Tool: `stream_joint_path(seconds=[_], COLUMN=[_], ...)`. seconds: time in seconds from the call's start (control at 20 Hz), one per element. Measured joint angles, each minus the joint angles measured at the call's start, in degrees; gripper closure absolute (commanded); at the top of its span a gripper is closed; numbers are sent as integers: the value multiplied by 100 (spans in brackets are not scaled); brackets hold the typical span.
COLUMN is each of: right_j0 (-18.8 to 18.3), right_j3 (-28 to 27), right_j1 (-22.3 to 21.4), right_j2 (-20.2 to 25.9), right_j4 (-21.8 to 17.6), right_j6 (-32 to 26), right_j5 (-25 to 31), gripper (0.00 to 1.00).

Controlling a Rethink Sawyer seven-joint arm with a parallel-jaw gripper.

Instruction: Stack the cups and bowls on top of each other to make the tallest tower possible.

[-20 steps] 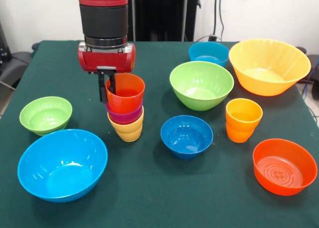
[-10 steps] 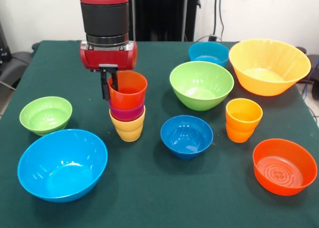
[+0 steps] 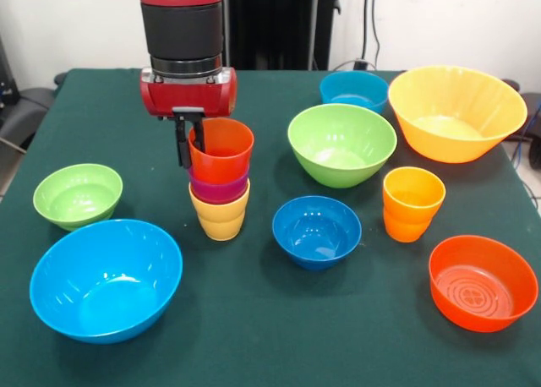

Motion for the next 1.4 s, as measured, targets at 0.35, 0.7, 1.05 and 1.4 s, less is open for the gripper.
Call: stream_joint_path(seconds=[0.35, 0.7, 1.05, 1.4], right_j0=[0, 0, 6, 6], right_j3=[2, 2, 50, 52], right_j1=[0, 0, 2, 0], right_j2=[0, 0, 44, 53], right_j4=[0, 0, 1, 1], right_j6=[0, 0, 0, 0], right_j5=[0, 0, 0, 0], gripper=[100, 100, 0, 0])
